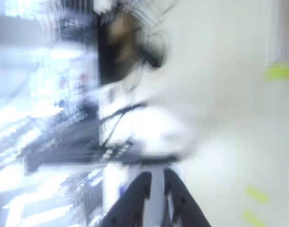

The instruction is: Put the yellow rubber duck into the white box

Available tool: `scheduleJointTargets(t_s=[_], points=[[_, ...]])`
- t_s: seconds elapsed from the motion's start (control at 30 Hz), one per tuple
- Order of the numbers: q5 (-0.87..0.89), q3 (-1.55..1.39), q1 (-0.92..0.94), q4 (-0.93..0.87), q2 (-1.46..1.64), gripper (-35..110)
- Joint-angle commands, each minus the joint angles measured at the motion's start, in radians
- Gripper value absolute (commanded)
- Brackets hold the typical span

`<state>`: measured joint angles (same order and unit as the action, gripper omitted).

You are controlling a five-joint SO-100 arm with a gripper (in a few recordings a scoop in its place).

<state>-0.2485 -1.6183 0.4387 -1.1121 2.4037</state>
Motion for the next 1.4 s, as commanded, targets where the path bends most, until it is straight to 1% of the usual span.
scheduleJointTargets(t_s=[0.0,0.07,0.13,0.2,0.27,0.37,0.4,0.5,0.63,0.77,1.37], points=[[0.160,-0.621,-0.232,0.236,0.621,0],[0.201,-0.839,-0.330,0.284,0.784,0],[0.216,-1.008,-0.410,0.313,0.851,0],[0.232,-1.140,-0.451,0.353,0.851,0],[0.245,-1.253,-0.479,0.356,0.851,0],[0.284,-1.378,-0.486,0.333,0.881,0],[0.318,-1.401,-0.489,0.298,0.893,0],[0.390,-1.447,-0.494,0.230,0.933,0],[0.428,-1.474,-0.492,0.206,0.933,0],[0.453,-1.448,-0.489,0.117,0.933,0],[0.443,-1.448,-0.483,0.115,0.933,0]])
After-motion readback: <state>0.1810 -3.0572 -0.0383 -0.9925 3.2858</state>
